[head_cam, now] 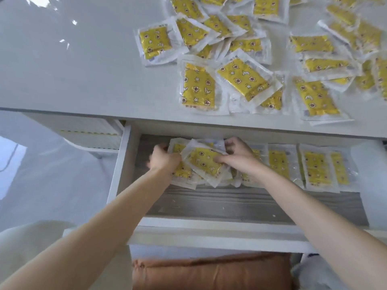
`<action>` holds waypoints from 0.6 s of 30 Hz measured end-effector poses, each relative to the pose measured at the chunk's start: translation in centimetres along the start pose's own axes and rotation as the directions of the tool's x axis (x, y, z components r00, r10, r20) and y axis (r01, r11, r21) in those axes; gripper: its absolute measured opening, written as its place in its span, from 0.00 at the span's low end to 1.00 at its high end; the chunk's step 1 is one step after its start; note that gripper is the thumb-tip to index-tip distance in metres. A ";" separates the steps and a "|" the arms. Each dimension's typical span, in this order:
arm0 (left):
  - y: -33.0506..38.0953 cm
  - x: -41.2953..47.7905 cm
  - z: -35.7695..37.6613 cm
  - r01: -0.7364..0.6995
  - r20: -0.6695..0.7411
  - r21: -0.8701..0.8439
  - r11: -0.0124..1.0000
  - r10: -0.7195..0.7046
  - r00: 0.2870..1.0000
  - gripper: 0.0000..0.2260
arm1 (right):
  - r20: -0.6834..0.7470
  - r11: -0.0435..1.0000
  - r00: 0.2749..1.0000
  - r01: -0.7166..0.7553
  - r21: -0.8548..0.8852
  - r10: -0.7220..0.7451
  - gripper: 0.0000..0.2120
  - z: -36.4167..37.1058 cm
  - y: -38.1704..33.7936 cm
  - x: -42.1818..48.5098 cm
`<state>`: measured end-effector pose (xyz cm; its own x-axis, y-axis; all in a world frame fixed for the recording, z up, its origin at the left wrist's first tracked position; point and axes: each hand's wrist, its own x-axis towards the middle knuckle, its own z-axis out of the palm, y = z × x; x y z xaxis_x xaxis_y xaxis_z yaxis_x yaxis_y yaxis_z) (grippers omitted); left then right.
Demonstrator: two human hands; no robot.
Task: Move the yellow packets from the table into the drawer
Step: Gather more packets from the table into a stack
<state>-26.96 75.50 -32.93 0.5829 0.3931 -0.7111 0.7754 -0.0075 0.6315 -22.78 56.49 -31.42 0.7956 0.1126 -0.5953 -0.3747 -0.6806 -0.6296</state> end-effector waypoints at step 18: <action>2.0 -3.1 -1.7 -0.021 0.257 0.016 1.000 0.016 0.966 0.26 | -0.095 0.898 0.976 0.138 -0.417 -0.194 0.14 -0.4 -0.3 -1.2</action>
<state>-27.65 75.89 -28.98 0.6380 0.1431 -0.7566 0.7669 -0.0300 0.6410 -23.47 56.28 -30.35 0.8947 0.1736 -0.4115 -0.0281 -0.8976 -0.4399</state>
